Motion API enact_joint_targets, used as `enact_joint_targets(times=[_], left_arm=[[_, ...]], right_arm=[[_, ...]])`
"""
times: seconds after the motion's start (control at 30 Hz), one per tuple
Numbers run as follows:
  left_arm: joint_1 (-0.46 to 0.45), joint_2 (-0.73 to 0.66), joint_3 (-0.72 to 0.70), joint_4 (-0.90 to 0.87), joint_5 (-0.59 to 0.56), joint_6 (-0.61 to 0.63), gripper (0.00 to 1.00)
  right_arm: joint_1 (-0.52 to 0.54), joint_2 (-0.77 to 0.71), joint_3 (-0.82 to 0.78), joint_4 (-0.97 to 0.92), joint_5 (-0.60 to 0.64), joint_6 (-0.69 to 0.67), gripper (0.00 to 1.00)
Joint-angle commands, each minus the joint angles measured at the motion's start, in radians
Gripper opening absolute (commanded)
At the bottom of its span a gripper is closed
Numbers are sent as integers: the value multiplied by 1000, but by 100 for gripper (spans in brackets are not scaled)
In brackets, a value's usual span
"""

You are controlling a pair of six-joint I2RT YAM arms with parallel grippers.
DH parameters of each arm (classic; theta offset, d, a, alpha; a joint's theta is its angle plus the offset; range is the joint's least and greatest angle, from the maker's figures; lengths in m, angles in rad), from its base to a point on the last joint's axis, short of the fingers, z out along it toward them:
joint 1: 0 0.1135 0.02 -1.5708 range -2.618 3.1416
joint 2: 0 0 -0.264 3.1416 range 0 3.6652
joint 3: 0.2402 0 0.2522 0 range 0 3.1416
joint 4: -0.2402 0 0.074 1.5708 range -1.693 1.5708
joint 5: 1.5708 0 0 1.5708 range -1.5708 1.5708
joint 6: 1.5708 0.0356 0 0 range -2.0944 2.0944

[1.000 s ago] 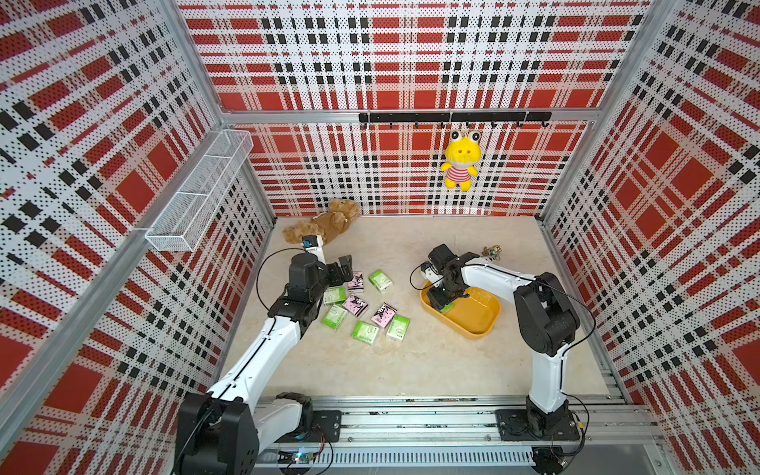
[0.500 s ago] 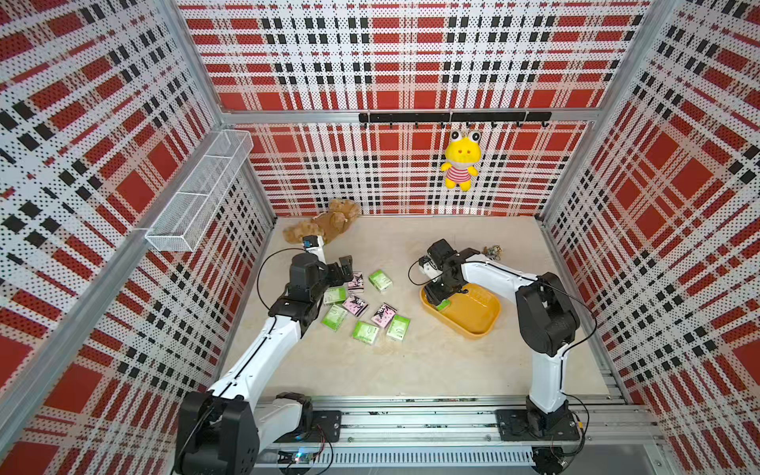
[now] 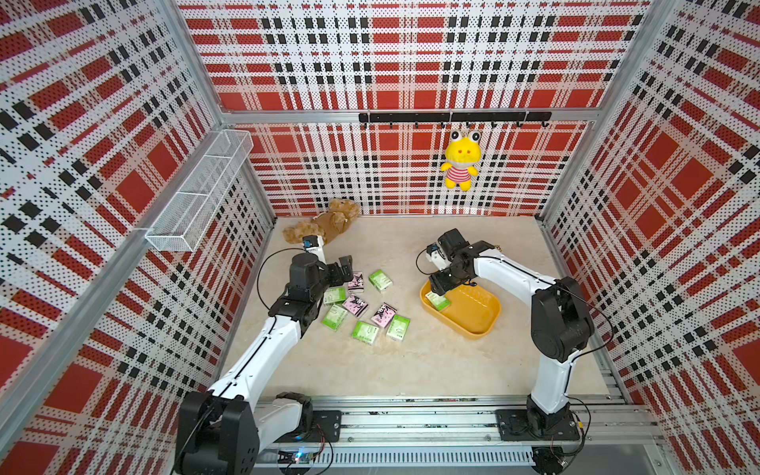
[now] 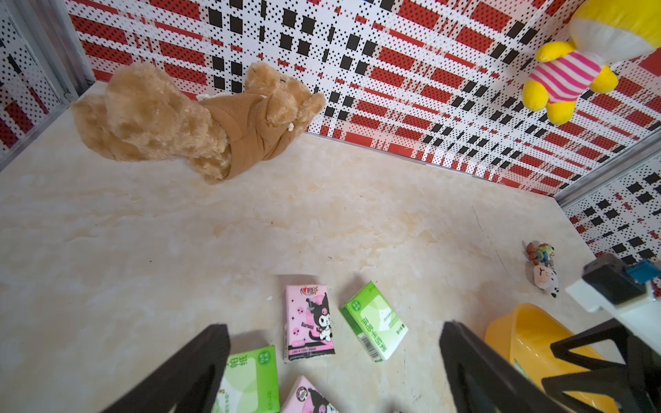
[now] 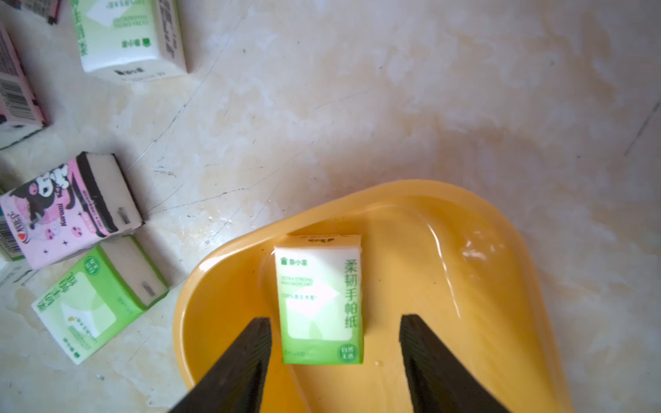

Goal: Put the pocket tissues into the storage box
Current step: Place the pocket tissues in the storage box.

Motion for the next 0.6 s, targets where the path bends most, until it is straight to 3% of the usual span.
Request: enact_joint_targets(times=[0.0,0.13,0.57], left_arm=[[-2,0,18,-2,2,2,99],[-2,2,20,-2,3,2,99],[-5,17,36,-5,5,2,99]], right_arm=[[-24,-28,-21,7,-6,27,64],[-25,-24,-44,10,34,22,62],[-27,18,-66,45,-42,35,60]])
